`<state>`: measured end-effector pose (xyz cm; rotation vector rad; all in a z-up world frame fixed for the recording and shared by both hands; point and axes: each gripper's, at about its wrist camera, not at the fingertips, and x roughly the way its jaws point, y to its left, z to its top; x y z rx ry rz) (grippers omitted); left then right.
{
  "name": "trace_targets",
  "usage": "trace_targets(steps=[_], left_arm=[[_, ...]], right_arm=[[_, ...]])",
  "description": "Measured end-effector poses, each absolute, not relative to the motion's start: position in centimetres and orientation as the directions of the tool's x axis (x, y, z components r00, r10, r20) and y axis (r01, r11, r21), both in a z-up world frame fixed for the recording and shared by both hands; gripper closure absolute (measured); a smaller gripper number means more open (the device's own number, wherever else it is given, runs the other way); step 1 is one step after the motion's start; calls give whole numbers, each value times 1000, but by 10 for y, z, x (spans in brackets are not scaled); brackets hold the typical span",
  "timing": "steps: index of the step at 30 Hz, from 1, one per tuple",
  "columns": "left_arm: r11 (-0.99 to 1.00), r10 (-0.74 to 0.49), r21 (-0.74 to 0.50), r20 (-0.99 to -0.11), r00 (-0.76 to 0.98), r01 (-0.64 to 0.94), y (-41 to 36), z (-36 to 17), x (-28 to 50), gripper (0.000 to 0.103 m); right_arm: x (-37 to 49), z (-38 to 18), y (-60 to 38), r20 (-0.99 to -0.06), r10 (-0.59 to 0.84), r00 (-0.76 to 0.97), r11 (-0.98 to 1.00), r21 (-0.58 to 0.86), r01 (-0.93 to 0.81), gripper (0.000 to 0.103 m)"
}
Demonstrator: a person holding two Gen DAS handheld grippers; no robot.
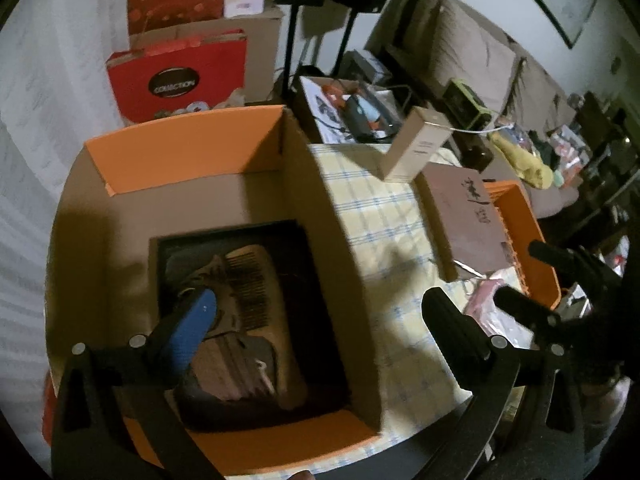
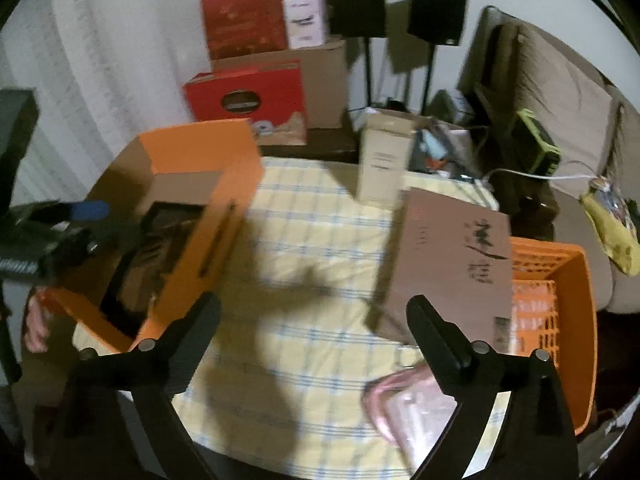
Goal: Organize objects
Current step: 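Move both grippers toward the clear organizer box beside the pink bag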
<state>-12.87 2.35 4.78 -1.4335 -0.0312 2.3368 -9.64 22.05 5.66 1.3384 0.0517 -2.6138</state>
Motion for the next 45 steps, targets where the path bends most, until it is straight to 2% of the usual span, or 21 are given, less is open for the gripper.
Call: trace_targets(steps=[13,21,27,28,30,32,38,40,45], left_arm=[[-887,417,-284,-832,-366,-365,96,49,-122,0],[-881,405,-246,-834,-375,-405,148,35,-116,0],[-869,435,-327,-863,-257,-372,171,-1,-125,9],[-866,443,-344,-864,-240,-363,172,-7,-127,11],[-858,465,-386,-863,-195,-338,176,-19,-133,23],[-855,477,-416,-865,-156,-308,180,-31,-138,31],[-842,520,-484,-846,-116,-239,183,-57,-149,39],[-834,535,-502,-838,-111,-229,184,-61,-151,40],[-816,563,-535,-821,-95,-218,189,-67,-153,53]], right_arm=[[-98,56,307,-815,-79,-574,-997,70,38,4],[-99,44,360,-818,-60,-572,-992,114,-58,4],[-97,28,373,-827,-76,-557,-988,137,-69,5],[-96,26,374,-827,-78,-556,-988,140,-69,6],[-94,22,375,-828,-89,-554,-986,152,-68,10],[-93,20,375,-827,-97,-554,-985,158,-63,18],[-91,9,366,-835,-123,-536,-987,159,-23,43],[-90,4,360,-841,-132,-525,-987,158,-4,48],[-89,-4,350,-847,-148,-511,-987,155,28,56]])
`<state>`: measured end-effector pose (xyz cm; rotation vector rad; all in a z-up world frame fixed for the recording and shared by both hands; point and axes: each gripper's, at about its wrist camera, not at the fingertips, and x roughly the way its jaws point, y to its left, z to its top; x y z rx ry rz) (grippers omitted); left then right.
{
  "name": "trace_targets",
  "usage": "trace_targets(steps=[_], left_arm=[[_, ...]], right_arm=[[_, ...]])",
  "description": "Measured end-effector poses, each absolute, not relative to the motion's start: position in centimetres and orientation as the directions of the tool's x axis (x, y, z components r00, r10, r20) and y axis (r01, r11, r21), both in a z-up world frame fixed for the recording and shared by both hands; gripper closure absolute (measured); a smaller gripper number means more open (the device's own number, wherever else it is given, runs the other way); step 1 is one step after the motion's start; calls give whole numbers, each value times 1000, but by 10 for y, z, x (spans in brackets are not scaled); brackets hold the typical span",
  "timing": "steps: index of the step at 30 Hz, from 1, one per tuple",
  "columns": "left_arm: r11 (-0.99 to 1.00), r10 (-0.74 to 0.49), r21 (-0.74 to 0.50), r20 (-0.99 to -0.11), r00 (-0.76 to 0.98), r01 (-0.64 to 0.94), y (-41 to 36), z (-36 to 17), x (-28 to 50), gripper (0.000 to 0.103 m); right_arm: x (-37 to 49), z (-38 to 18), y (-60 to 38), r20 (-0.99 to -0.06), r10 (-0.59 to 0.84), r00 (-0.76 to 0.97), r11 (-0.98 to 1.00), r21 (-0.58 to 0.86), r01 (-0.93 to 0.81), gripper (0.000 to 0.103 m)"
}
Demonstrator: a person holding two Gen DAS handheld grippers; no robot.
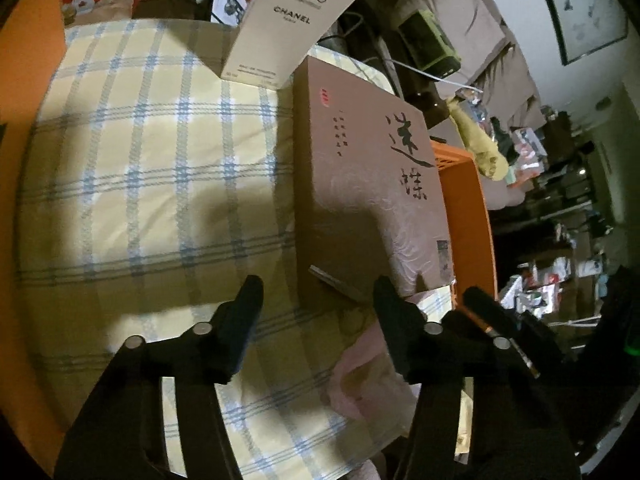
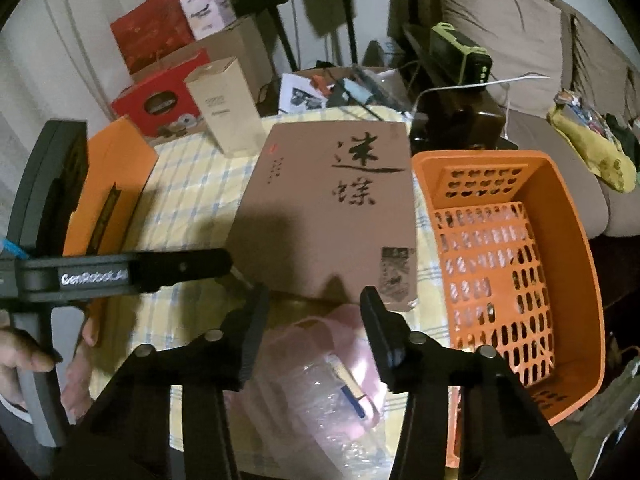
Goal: Organize objects
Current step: 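Move both grippers toward the clear organizer box beside the pink bag, then grasp the clear organizer box with the right gripper while the left gripper grasps a metal keyring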
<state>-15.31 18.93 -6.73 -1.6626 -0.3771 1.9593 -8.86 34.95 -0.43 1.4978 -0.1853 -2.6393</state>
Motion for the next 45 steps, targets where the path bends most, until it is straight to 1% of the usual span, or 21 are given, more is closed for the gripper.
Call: trace_targets(steps=[2,7,9,11,13,16,19,21,23,25,31,43,45], left_arm=[[-809,576,-551,-813,-86,-203,191,-70,-155,59],[-781,620,-603,-781,-80,-161,192,-77,-161,63],[-767,638,-625,-766,-79,-145,192,-79,-163,67],[-763,644,-634,-761,-72,-128,193,-83,-165,72],[-765,642,-633,-763,-77,-119,193,-83,-166,74],[-778,627,-617,-774,-86,-116,194,-84,-166,80],[-769,640,-633,-763,-94,-91,191,-87,-167,82],[-766,643,-638,-759,-104,-81,189,-86,-166,86],[-768,640,-636,-760,-116,-75,189,-84,-166,94],[-773,634,-630,-763,-129,-74,187,-81,-165,99],[-752,658,-652,-740,-137,-91,188,-72,-159,99],[-717,696,-670,-702,-153,-190,190,-28,-150,99],[-713,700,-669,-697,-155,-207,188,-21,-148,99]], right_arm=[[-88,-6,346,-847,-153,-509,-987,157,36,56],[-88,-9,342,-847,-160,-507,-986,158,46,58],[-88,-11,341,-848,-162,-506,-986,157,52,58],[-89,-12,339,-848,-162,-504,-986,156,54,59],[-89,-14,337,-849,-166,-502,-986,158,59,59],[-89,-15,334,-848,-172,-501,-985,160,69,60],[-89,-17,331,-848,-171,-502,-985,154,75,61],[-91,-18,329,-849,-170,-500,-985,151,78,61],[-91,-19,328,-850,-169,-498,-986,149,81,61],[-91,-20,326,-851,-167,-498,-986,146,82,61],[-91,-19,327,-848,-168,-503,-986,151,75,61],[-77,-3,346,-832,-160,-531,-987,151,62,61],[-72,-3,350,-834,-153,-529,-988,139,67,58]])
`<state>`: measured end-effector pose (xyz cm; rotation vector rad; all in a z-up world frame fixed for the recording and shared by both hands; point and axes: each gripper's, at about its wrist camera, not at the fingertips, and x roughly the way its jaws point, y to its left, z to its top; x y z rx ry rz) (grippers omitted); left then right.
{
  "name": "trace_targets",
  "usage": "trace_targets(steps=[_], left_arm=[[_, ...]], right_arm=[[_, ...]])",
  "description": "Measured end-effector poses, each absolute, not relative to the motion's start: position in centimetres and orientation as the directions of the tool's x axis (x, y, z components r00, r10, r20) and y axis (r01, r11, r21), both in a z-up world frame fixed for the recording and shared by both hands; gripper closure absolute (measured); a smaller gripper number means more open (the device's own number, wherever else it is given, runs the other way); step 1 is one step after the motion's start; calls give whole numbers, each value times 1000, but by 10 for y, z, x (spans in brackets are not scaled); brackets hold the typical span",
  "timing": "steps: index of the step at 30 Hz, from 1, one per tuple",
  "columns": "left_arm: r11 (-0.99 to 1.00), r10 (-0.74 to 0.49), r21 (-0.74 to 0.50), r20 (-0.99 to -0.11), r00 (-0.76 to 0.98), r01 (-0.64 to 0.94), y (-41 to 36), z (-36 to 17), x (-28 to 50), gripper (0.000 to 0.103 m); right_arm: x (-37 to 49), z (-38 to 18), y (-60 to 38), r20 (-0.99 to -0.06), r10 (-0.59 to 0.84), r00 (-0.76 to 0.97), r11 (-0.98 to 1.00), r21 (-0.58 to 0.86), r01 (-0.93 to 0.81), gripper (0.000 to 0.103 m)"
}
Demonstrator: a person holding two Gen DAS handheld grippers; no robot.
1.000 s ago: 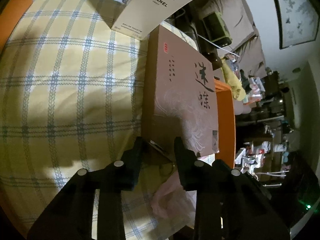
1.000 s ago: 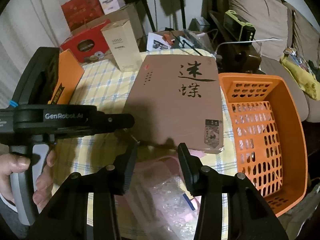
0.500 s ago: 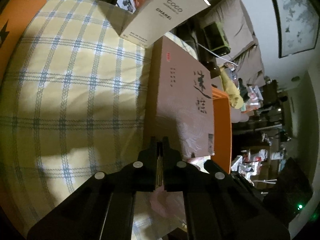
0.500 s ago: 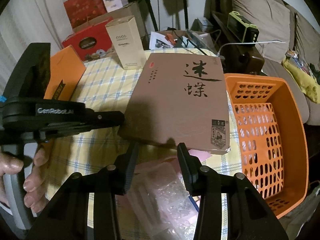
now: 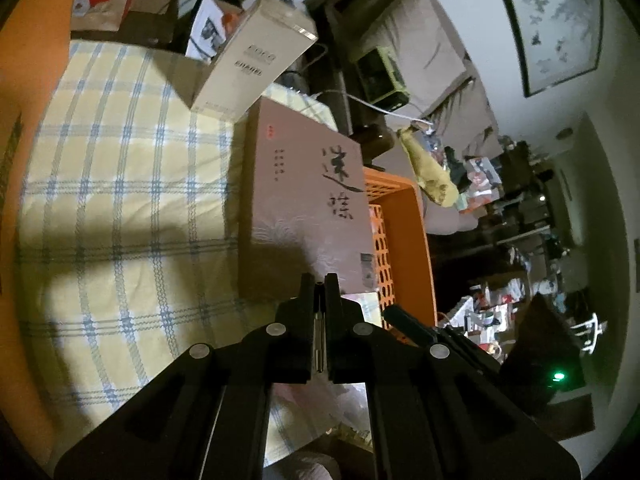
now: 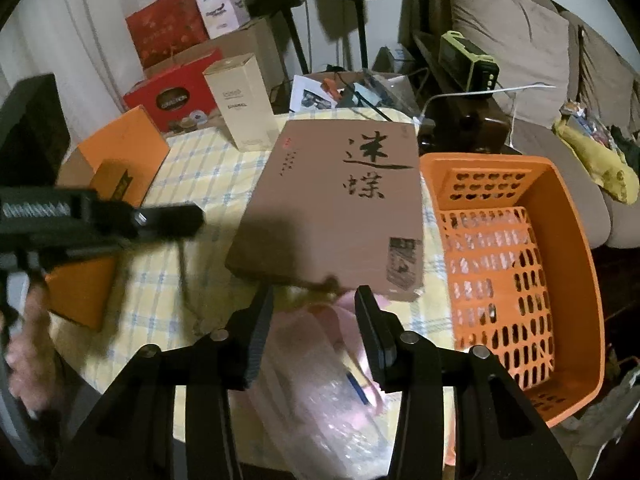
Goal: Organize objects
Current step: 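Grasp the clear organizer box with the right gripper while the left gripper grasps a metal keyring, then lift the organizer box with the right gripper while the left gripper carries the keyring toward the cardboard box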
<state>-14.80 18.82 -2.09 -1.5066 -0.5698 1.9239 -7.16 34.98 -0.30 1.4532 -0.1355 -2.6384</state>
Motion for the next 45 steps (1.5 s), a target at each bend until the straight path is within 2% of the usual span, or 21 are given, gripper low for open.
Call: trace_targets(steps=[2,14,18,20,22,37,45], left_arm=[[-711,701,-668,-695,-158,-220,186,-15,-146,99],[-717,694,-648,-698,-176,-258,171,3,-133,99],[-716,695,-647,-698,-174,-262,165,5,-129,99],[-716,694,-646,-698,-174,-264,161,7,-127,99],[-717,693,-644,-698,-180,-266,156,9,-126,99],[-722,690,-637,-691,-216,-270,129,26,-119,99],[-720,691,-637,-691,-212,-274,128,28,-115,99]], right_arm=[[-66,-4,352,-839,-138,-527,-990,118,71,50],[-35,-5,349,-851,-90,-517,-991,23,135,46],[-29,-9,343,-856,-108,-505,-987,31,160,44],[-24,-13,338,-860,-105,-500,-983,12,185,30],[-20,-17,333,-864,-93,-495,-977,-16,211,27],[-23,-44,327,-894,-102,-436,-969,-10,247,29],[-24,-48,317,-897,-58,-437,-961,-68,267,29]])
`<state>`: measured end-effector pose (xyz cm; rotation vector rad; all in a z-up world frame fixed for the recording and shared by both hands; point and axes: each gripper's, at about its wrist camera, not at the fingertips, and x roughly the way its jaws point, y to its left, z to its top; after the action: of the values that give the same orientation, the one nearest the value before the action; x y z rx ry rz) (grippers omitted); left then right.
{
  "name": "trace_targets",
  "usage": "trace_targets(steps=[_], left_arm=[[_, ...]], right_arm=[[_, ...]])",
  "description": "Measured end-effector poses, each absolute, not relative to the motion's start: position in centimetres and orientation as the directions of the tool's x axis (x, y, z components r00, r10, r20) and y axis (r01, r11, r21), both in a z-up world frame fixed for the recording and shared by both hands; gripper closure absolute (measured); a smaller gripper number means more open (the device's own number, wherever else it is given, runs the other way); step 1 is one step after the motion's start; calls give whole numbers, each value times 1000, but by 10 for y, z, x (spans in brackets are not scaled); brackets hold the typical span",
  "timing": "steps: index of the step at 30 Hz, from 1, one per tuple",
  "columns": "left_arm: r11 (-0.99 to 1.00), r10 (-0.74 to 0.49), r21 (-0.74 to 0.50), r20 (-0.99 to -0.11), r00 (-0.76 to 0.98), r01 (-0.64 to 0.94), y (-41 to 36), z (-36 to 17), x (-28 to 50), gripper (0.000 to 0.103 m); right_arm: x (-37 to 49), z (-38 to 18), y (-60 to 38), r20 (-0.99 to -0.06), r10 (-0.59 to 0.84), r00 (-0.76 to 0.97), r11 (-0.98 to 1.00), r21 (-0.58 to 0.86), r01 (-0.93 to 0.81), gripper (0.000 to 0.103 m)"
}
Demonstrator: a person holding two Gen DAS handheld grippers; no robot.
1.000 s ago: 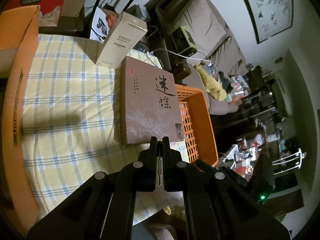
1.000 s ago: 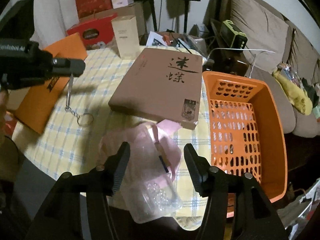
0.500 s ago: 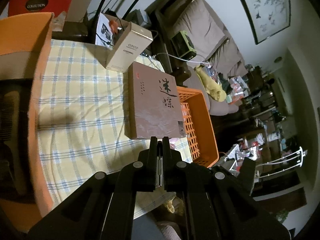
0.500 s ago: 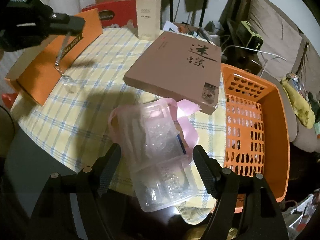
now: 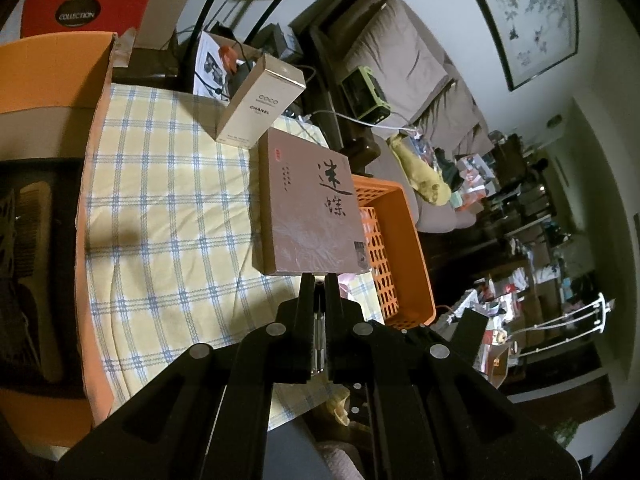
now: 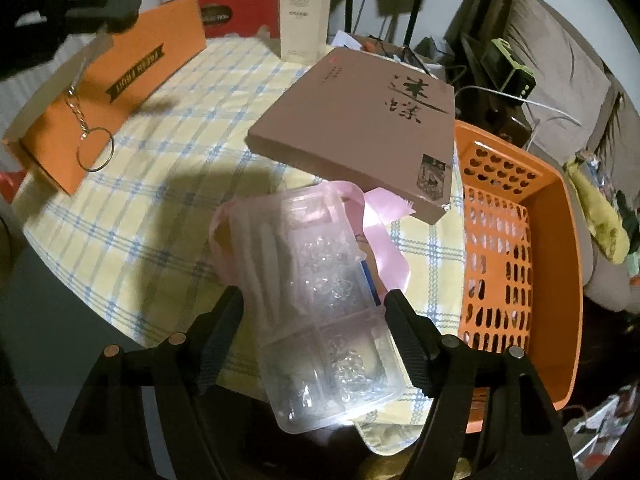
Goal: Organize objects
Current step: 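Lift the organizer box with the right gripper while the left gripper carries the keyring toward the cardboard box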
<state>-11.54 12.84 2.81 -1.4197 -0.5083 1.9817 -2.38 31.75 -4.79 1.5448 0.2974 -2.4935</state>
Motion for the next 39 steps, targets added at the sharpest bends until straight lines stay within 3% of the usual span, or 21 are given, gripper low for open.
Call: trace_targets(steps=[8,20,39], left_arm=[[-721,691,-634,-686,-226,-279,121,36,-113,99],[-724,690,-629,-662,-294,-283,75,70,-115,99],[-828,525,-552,-708,-473,-95,-89,90,-120,99]], right_arm=[[-25,-42,320,-885,-44,-464,-970,-73,232,30],[-32,29,311,-834,-77,-546,-980,-38,196,30],[-84,95,158,-784,-245,-570,-892,-49,450,30]])
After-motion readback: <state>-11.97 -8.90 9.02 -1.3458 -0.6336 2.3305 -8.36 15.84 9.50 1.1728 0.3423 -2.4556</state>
